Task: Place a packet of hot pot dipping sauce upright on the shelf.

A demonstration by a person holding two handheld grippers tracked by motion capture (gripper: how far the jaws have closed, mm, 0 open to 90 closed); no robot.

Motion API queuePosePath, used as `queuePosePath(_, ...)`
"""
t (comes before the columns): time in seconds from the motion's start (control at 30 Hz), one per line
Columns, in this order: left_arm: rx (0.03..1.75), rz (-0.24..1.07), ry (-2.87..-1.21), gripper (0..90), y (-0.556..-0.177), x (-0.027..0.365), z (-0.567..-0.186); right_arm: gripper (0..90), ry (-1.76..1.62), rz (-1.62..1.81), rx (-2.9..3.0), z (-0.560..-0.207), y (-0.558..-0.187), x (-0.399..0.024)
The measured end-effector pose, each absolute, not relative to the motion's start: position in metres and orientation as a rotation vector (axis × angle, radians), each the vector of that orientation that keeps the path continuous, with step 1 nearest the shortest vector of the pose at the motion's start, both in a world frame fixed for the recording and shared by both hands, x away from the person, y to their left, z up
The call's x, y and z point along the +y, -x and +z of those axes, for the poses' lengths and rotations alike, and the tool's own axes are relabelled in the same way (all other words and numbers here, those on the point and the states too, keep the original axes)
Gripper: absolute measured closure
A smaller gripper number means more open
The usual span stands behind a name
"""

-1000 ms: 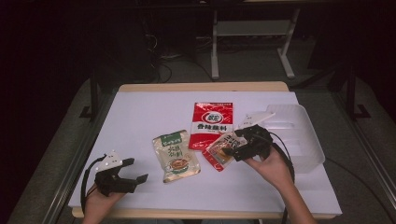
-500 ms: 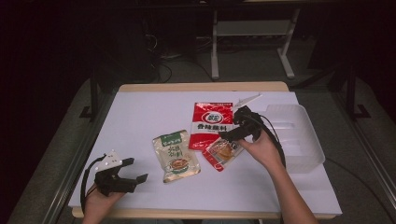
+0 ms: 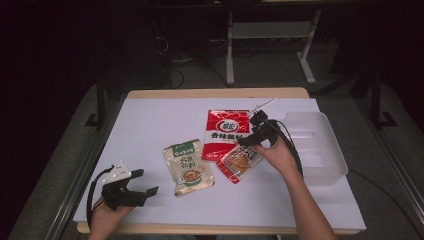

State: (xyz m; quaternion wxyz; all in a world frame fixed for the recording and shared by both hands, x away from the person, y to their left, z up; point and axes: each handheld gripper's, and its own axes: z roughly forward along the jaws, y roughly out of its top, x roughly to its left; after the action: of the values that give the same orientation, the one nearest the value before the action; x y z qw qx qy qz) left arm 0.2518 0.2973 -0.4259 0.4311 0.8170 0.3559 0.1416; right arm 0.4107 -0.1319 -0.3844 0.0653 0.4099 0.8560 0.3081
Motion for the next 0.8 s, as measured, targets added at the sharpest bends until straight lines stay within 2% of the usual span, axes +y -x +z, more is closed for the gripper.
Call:
queuePosePath(0.43, 0.886, 0.353, -2.038, 15.3, -0.252, 0.297, -0.426, 25.1, -1.374, 0.847, 2.569, -0.399, -0.423, -0.138)
queuePosePath(0.8, 0.884, 0.357, -2.036, 15.3, -0.251, 0.297, -0.425, 39.2, -1.536, 0.812, 2.504, -0.409, -0.428, -0.140)
